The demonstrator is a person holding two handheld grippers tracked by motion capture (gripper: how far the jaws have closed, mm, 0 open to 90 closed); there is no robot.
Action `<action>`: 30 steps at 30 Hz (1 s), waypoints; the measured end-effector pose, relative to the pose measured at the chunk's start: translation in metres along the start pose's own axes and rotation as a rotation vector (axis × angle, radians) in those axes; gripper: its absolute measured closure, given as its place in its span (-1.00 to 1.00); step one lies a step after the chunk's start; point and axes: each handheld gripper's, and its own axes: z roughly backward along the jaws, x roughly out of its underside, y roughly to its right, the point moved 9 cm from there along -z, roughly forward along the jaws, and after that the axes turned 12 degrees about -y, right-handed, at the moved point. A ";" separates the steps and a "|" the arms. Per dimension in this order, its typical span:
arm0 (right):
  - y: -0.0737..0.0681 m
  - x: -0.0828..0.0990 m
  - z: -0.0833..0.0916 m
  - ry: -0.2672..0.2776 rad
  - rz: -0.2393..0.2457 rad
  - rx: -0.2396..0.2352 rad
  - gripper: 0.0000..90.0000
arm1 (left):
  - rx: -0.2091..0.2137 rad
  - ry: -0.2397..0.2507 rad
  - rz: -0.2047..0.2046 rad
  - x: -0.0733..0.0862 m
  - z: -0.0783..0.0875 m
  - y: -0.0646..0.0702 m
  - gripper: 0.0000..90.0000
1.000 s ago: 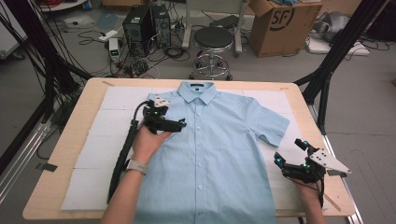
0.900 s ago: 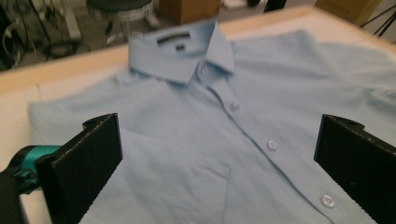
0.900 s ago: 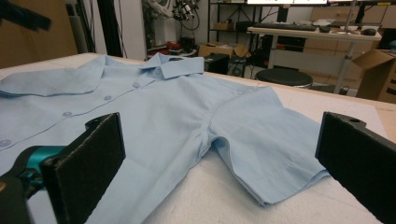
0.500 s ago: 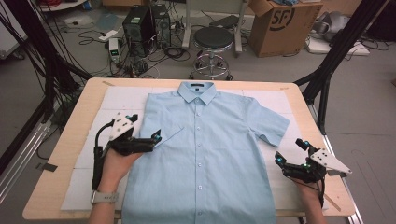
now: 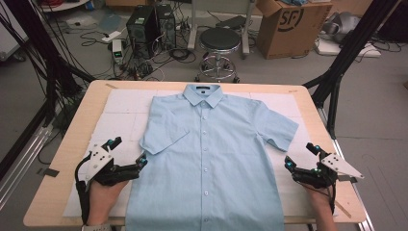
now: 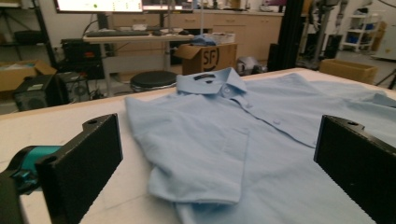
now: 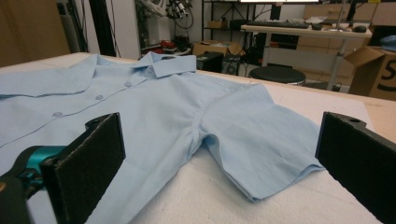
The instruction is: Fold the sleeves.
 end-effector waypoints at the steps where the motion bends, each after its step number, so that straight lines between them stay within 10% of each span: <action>1: 0.000 0.000 0.000 0.000 0.000 0.000 -1.00 | -0.008 0.002 -0.001 0.000 0.002 -0.002 -0.96; 16: 0.052 0.000 -0.006 -0.138 -0.179 0.099 -1.00 | 0.022 -0.016 0.008 0.001 -0.001 0.001 -0.96; 30: 0.108 -0.009 -0.064 -0.444 -0.325 0.075 -1.00 | 0.018 -0.027 0.024 0.001 -0.003 -0.001 -0.96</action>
